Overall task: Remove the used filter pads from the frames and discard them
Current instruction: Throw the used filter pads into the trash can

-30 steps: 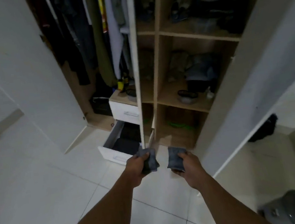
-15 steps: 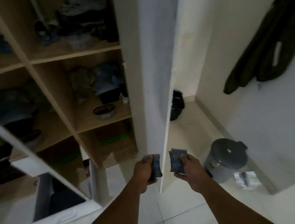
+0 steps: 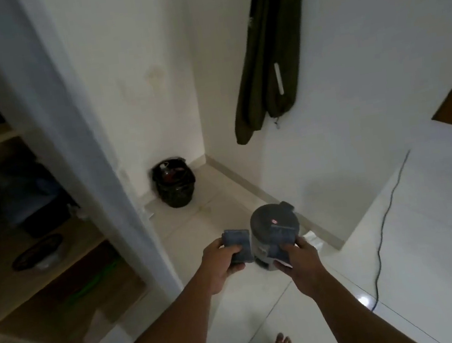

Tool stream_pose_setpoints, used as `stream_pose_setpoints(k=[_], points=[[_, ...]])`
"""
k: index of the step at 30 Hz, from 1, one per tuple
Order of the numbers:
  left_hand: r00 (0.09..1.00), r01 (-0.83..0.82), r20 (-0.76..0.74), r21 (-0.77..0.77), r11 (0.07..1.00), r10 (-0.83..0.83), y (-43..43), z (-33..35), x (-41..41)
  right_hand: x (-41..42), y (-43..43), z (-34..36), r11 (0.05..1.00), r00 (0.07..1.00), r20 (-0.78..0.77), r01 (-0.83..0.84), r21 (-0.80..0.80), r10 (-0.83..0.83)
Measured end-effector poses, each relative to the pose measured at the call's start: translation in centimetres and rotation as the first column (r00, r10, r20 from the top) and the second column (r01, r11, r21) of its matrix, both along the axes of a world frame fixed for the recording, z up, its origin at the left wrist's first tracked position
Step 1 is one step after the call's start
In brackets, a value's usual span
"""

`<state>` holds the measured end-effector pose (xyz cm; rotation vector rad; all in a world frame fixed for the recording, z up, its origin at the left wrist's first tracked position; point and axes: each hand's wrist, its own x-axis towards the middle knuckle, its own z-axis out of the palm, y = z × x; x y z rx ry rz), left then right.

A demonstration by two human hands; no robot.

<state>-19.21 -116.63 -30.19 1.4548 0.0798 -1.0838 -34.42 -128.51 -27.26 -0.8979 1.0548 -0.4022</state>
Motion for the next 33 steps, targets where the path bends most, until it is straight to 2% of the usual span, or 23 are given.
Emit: stream_pose_setpoints(k=[4,8,11,16,25,29,33], points=[[0.997,0.074,0.031,0.044,0.996,-0.076,-6.8,-0.9,2.7,0.8,-5.8,-1.5,0.996,0.997,-0.003,0.081,0.026,-0.081],[0.999,0.048,0.009,0.069,0.996,-0.049,-12.7,-1.2,4.9,2.7,-11.5,-3.4,0.988,0.991,-0.027,0.13,0.086,-0.128],[0.999,0.037,-0.033,0.059,0.998,-0.036,-16.0,-1.4,6.3,4.3,-15.0,-3.8,0.982,0.99,-0.022,0.139,0.131,-0.138],[0.997,0.041,-0.062,0.035,0.999,-0.038,-21.8,-1.8,6.8,5.9,-21.5,-4.1,0.99,0.994,-0.047,0.105,0.092,-0.101],[0.999,0.047,0.013,0.032,0.998,-0.048,-27.5,-1.4,8.2,6.7,-25.7,-2.5,0.993,0.996,0.031,0.085,0.084,-0.088],[0.998,0.038,0.045,0.038,0.999,-0.04,-29.0,-0.9,8.8,6.3,-27.0,-3.0,0.998,0.999,-0.042,0.027,-0.058,-0.029],[0.997,0.046,0.056,0.033,0.998,-0.048,-30.4,-0.8,9.4,6.2,-28.6,-3.1,0.993,0.993,-0.025,0.118,0.012,-0.118]])
